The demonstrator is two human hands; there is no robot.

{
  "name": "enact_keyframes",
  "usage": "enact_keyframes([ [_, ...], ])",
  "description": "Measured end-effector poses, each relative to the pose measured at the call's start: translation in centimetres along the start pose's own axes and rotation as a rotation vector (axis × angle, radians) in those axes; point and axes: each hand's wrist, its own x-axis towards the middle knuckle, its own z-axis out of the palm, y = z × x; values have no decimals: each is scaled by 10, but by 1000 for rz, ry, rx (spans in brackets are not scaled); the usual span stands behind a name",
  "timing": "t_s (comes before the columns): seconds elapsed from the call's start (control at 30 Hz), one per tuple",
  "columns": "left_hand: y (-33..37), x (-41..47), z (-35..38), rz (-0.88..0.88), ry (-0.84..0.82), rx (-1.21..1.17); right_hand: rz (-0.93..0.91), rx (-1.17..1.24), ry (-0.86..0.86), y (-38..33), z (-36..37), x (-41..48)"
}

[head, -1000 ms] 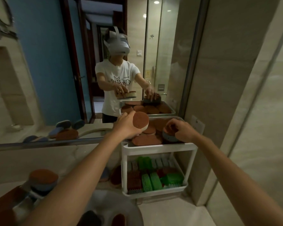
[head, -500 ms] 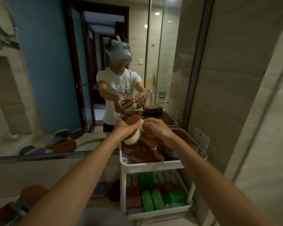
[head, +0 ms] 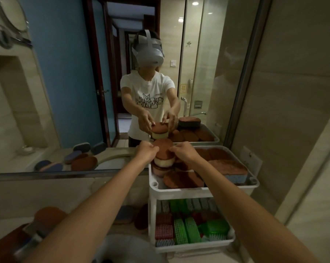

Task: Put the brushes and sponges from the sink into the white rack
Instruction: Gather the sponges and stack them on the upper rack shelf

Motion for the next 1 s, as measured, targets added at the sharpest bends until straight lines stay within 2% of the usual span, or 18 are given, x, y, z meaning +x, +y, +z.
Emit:
enact_keyframes([
  [0.1, -1, -3, 2, 9, 20, -5, -3, -116, 40, 2, 7, 1],
  [0.37, -3, -9, 3, 23, 44, -107, -51, -154, 94, 2, 10, 1],
  [0.53, -4, -11, 3, -3, 38, -50, -84, -226, 89, 4, 12, 1],
  [0.67, -6, -12, 3, -36, 37, -29, -135, -337, 193, 1, 11, -4],
  [0.83, -2, -21, -1, -55, 66, -17, -140, -323, 248, 2, 10, -14],
  [1.0, -6, -54, -20, -34, 209, -17, -416, -245, 411, -5, 21, -57],
])
